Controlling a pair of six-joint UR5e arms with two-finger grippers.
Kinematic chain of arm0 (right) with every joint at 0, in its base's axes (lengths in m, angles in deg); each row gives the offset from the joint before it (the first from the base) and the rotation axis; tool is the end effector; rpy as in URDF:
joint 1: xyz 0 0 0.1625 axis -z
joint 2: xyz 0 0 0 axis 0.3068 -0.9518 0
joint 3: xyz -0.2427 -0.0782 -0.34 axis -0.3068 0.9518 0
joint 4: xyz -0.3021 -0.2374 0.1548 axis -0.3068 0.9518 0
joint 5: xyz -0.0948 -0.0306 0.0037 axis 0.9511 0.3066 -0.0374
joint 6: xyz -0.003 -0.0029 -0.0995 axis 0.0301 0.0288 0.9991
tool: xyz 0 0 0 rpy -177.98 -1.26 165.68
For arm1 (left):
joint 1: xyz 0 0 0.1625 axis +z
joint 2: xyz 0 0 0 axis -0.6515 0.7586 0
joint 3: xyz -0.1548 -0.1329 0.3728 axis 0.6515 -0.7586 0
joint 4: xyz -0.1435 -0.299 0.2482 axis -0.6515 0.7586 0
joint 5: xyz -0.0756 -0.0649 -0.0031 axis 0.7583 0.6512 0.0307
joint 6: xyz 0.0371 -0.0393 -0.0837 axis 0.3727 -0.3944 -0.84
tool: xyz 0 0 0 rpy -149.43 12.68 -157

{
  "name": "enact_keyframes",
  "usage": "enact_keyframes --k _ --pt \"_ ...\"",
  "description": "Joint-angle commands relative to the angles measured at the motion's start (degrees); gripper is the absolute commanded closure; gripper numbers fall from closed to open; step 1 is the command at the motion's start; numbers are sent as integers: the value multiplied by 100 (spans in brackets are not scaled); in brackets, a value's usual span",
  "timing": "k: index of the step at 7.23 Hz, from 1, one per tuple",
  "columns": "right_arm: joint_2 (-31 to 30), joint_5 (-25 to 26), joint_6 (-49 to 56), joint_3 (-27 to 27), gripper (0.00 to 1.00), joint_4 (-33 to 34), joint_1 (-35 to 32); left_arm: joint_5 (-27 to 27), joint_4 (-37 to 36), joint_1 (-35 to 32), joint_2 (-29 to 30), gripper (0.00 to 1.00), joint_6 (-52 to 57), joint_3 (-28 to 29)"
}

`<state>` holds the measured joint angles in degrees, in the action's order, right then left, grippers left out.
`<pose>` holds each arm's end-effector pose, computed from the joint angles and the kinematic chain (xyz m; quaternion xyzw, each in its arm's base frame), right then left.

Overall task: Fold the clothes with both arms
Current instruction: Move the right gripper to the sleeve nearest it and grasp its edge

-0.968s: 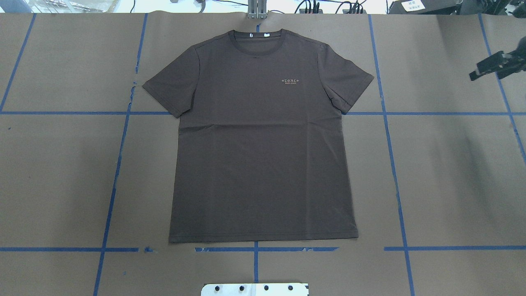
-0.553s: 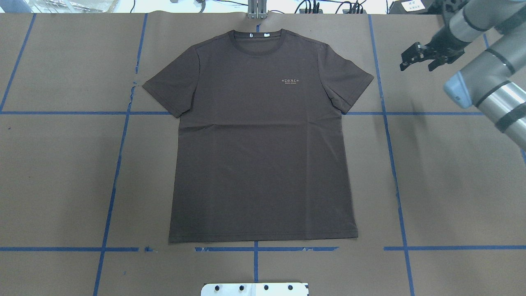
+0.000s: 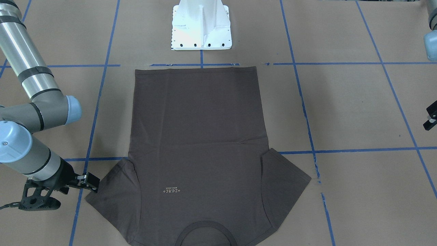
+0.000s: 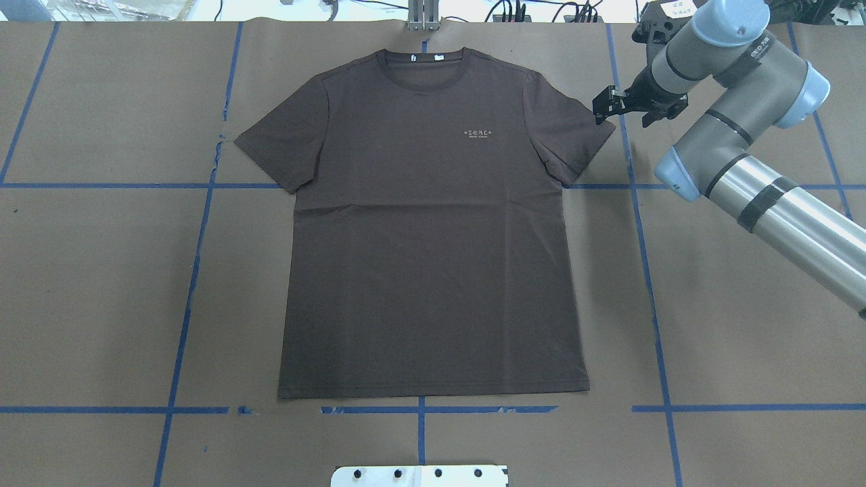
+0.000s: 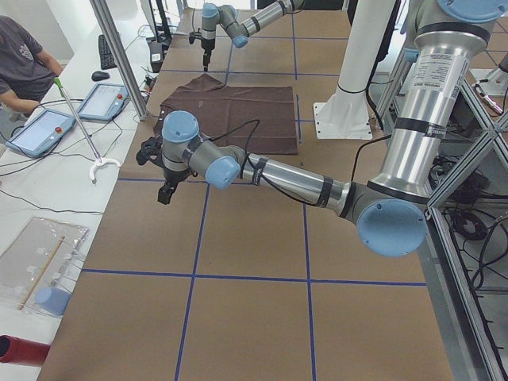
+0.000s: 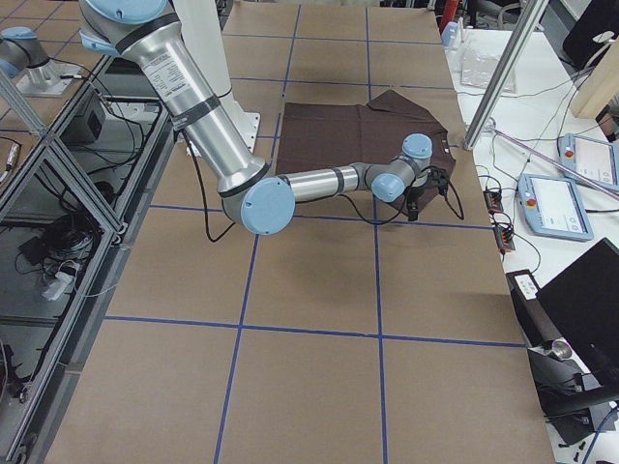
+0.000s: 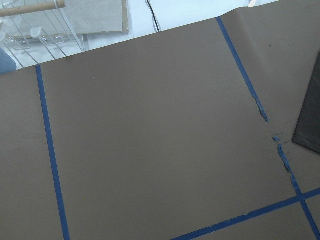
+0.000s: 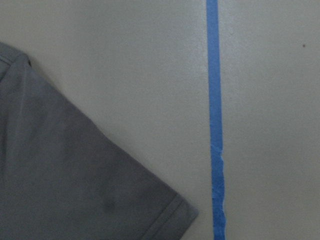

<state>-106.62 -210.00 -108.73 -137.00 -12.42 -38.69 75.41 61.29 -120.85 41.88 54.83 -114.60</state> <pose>-0.3578 -0.6903 0.4551 0.0796 -0.4108 0.0453 0.9071 0.0370 -0.6007 0.4706 0.2086 0.3984 0.0755 0.8900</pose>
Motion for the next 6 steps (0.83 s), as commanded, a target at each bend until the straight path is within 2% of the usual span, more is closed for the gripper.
enact_keyframes --k 1,6 --pt "216 28 -15 331 0 -50 57 13 3 4 8 0 -3 -9" --pt "347 212 3 691 9 -32 144 21 3 -5 -1 0 5 -53"
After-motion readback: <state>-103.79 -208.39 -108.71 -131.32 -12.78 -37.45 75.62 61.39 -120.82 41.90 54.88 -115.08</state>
